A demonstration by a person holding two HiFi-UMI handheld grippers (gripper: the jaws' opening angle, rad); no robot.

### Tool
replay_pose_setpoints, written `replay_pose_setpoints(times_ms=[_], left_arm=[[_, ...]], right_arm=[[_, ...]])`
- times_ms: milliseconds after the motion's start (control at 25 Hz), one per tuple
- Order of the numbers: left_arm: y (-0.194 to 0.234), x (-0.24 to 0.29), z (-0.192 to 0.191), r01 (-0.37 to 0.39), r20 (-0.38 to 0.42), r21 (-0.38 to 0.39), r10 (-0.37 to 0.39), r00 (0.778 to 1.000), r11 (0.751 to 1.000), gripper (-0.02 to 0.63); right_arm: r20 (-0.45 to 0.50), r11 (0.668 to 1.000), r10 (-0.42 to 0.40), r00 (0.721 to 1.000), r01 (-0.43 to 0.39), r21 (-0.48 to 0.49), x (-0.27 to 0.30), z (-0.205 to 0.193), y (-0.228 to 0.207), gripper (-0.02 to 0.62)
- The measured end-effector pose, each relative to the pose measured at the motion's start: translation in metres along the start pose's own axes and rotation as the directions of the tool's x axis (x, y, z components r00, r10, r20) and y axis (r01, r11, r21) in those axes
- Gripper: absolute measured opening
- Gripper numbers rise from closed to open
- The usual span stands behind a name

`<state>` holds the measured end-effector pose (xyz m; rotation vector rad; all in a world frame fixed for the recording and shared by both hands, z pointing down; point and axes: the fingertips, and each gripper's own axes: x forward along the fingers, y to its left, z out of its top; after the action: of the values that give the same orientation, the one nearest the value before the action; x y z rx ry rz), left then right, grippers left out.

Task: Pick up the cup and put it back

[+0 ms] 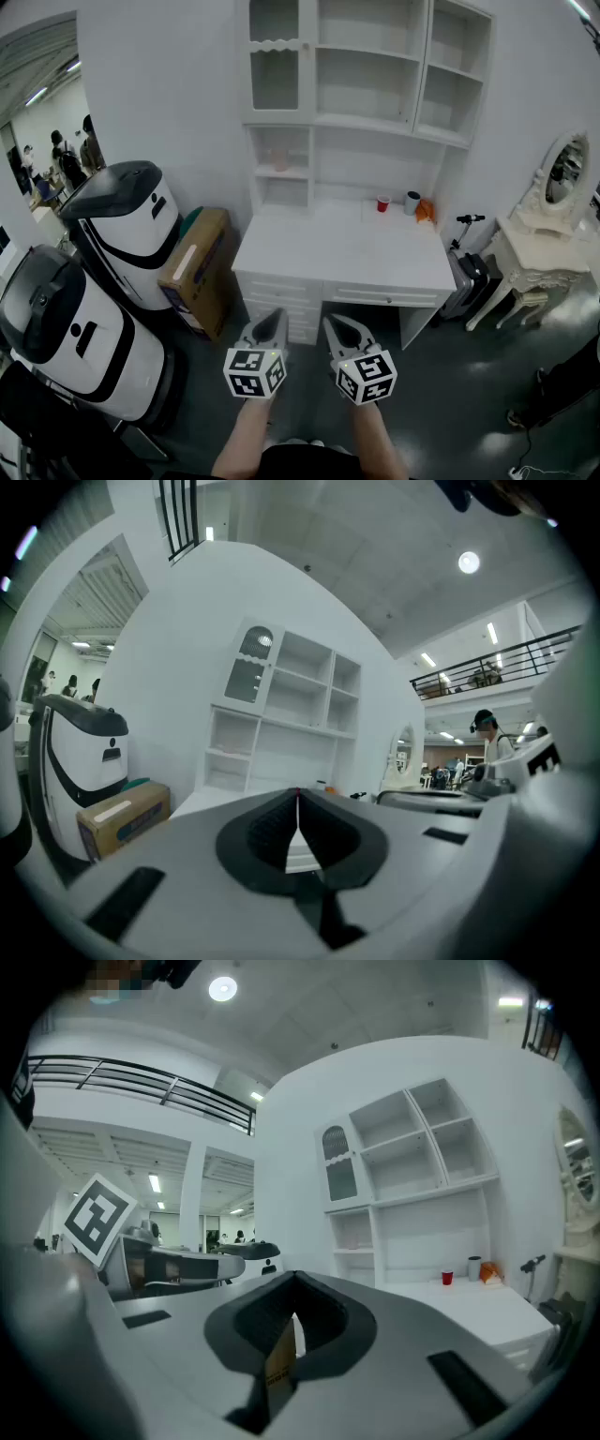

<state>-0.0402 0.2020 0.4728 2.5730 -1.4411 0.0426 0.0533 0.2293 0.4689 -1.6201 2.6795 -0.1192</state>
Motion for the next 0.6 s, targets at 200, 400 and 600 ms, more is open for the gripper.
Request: replay_pose_setpoints(times_ms=[200, 400, 600], left_arm=[[0.0, 0.008, 0.002, -0.002, 0.007, 0.003, 0.002, 1.0, 1.0, 0.014], [0.004, 0.014, -0.006, -0.02, -0.004, -0.008, 0.02, 1.0, 1.0, 0.014], [0.01, 0.025, -0.011, -0.038, -0.007, -0.018, 0.037, 0.999, 0.999, 0.014]], right_arm=[[0.0, 1.0, 0.002, 1.0, -0.002, 0.003, 0.007, -0.002, -0.008, 0.003], [-0.007, 1.0, 0.013, 1.0, -0.013, 0.024, 0.014, -0.009, -0.014, 0.003], [-0.015, 0.999, 0.032, 0.999, -0.032, 0.026, 0.026, -0.016, -0.021, 0.003]])
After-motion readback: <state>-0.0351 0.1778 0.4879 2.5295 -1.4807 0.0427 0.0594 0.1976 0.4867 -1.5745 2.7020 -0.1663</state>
